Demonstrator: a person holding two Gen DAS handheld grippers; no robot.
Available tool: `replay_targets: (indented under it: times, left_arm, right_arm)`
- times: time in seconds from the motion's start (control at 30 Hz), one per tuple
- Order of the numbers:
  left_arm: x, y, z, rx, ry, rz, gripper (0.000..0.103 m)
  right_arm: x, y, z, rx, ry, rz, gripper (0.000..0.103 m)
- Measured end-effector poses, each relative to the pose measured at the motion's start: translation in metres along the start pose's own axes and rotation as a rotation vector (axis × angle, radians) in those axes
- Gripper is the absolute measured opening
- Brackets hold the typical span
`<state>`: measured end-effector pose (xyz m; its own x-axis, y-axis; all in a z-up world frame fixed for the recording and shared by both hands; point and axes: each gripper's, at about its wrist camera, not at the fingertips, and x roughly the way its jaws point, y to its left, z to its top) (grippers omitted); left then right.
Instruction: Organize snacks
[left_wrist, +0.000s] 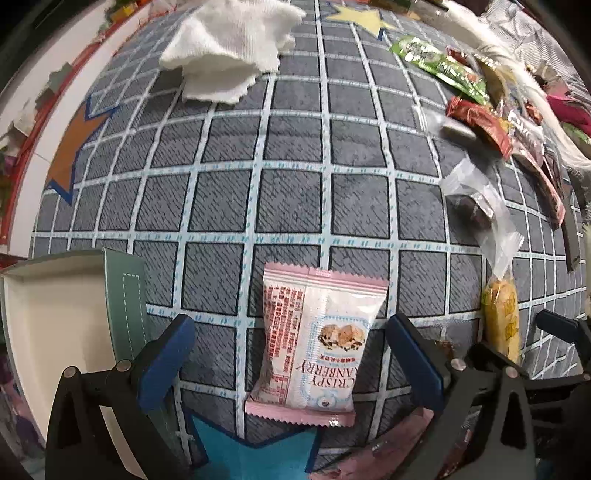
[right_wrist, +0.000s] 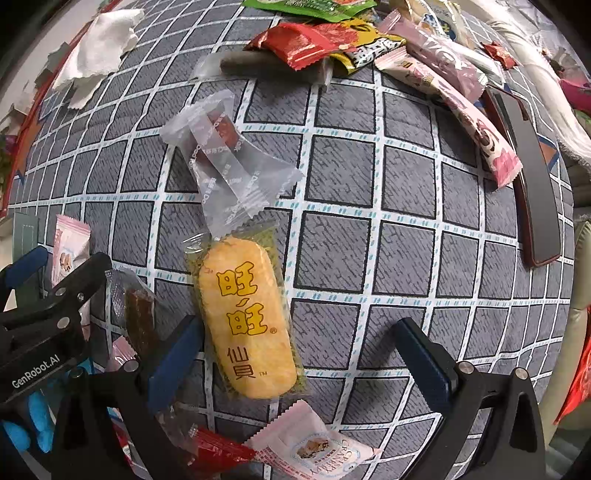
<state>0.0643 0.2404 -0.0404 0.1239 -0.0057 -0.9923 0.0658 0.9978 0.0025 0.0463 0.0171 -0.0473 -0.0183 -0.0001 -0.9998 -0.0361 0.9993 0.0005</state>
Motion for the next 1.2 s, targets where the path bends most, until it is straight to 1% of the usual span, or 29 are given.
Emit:
replay_targets:
  times: [0.03,0.07,0.1,0.13,0.17,0.2,0.23,0.27,0.3,0.37,0.4,0.53,0.7,0.8,0.93,1.07,1.2]
  left_arm:
    - [-0.003,-0.006,0.002,0.002,0.016,0.0,0.102]
    - [-0.003,-0.005,0.002,0.006,0.016,-0.002,0.098]
    - [-0.006,-0.013,0.005,0.013,0.013,-0.003,0.092]
    - [-0.009,-0.018,0.006,0.023,0.009,-0.003,0.088]
    - [-0.012,-0.02,0.006,0.026,0.007,-0.004,0.078]
    - [-0.014,-0.021,0.006,0.027,0.003,-0.006,0.065]
    - [-0.021,-0.025,0.006,0.032,0.001,-0.006,0.057]
    - [-0.022,-0.027,0.007,0.044,-0.002,-0.002,0.046]
    - [-0.023,-0.027,0.007,0.05,0.006,-0.005,0.044]
    - [-0.028,-0.028,0.005,0.043,0.004,-0.022,0.043]
    - [-0.034,-0.029,0.002,0.037,-0.012,-0.032,0.043]
    - [-0.067,-0.038,-0.01,0.066,-0.079,-0.046,0.043]
    - [-0.105,-0.047,-0.028,0.091,-0.126,-0.066,0.043]
    - [-0.12,-0.036,-0.041,0.091,-0.137,-0.081,0.043]
    - [-0.141,-0.027,-0.061,0.111,-0.156,-0.05,0.043]
    - [-0.154,-0.004,-0.086,0.084,-0.132,-0.032,0.043]
    - [-0.157,0.031,-0.113,0.032,-0.1,0.014,0.044]
  right_arm:
    - [-0.009,-0.005,-0.007,-0.006,-0.009,0.005,0.099]
    - [-0.015,-0.004,-0.011,-0.017,-0.026,0.008,0.09]
    - [-0.022,-0.004,-0.014,-0.03,-0.041,0.01,0.077]
    - [-0.026,0.002,-0.012,-0.048,-0.052,0.011,0.07]
    - [-0.033,0.001,-0.015,-0.058,-0.059,0.013,0.056]
    - [-0.035,0.003,-0.014,-0.063,-0.064,0.018,0.042]
    - [-0.036,0.006,-0.012,-0.062,-0.065,0.026,0.039]
    - [-0.038,0.006,-0.011,-0.052,-0.064,0.043,0.038]
    - [-0.038,0.006,-0.009,-0.039,-0.062,0.062,0.038]
    - [-0.042,0.0,-0.009,0.007,-0.051,0.136,0.038]
    - [-0.044,-0.002,-0.01,0.031,-0.052,0.178,0.038]
    - [-0.057,-0.006,-0.013,0.049,-0.083,0.241,0.038]
    - [-0.079,-0.002,-0.024,0.065,-0.104,0.274,0.038]
    - [-0.091,0.004,-0.035,0.056,-0.118,0.276,0.038]
    - [-0.115,-0.001,-0.054,0.042,-0.131,0.274,0.038]
    - [-0.13,0.003,-0.073,0.017,-0.111,0.288,0.038]
    - [-0.138,0.028,-0.088,-0.034,-0.084,0.312,0.038]
